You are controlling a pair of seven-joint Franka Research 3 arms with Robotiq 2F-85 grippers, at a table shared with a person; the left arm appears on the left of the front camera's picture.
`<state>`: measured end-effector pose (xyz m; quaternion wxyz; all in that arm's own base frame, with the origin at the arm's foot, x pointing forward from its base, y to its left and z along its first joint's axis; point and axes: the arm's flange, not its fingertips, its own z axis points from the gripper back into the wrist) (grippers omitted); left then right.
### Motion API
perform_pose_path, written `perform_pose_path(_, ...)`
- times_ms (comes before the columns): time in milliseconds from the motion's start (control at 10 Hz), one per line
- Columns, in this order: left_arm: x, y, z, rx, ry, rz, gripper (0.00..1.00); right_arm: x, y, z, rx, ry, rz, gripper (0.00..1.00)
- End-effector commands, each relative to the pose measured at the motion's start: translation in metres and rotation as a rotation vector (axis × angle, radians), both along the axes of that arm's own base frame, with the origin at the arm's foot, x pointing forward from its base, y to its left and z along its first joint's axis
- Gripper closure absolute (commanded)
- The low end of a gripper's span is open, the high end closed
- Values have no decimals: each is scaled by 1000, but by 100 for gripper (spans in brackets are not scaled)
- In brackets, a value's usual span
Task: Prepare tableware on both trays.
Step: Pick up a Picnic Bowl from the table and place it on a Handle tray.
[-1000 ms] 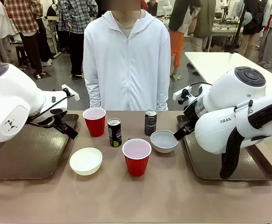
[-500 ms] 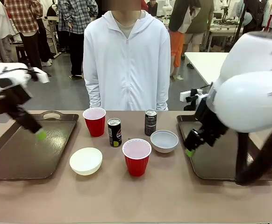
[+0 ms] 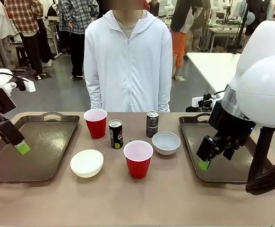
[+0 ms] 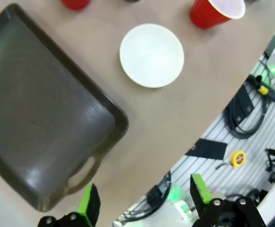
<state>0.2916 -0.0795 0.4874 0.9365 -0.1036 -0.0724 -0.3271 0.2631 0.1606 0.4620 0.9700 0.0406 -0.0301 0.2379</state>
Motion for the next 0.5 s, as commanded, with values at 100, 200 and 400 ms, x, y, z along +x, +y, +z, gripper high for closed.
perform_pose_path(100,4,16,-17,-188,118,39,0,7,-34,-20,197,131,-65,0)
perform_pose_path(200,11,46,-26,-355,178,125,0,5,-82,-31,387,170,-160,0)
perform_pose_path(400,16,106,-35,-663,245,242,0,-23,-165,-40,716,145,-305,0)
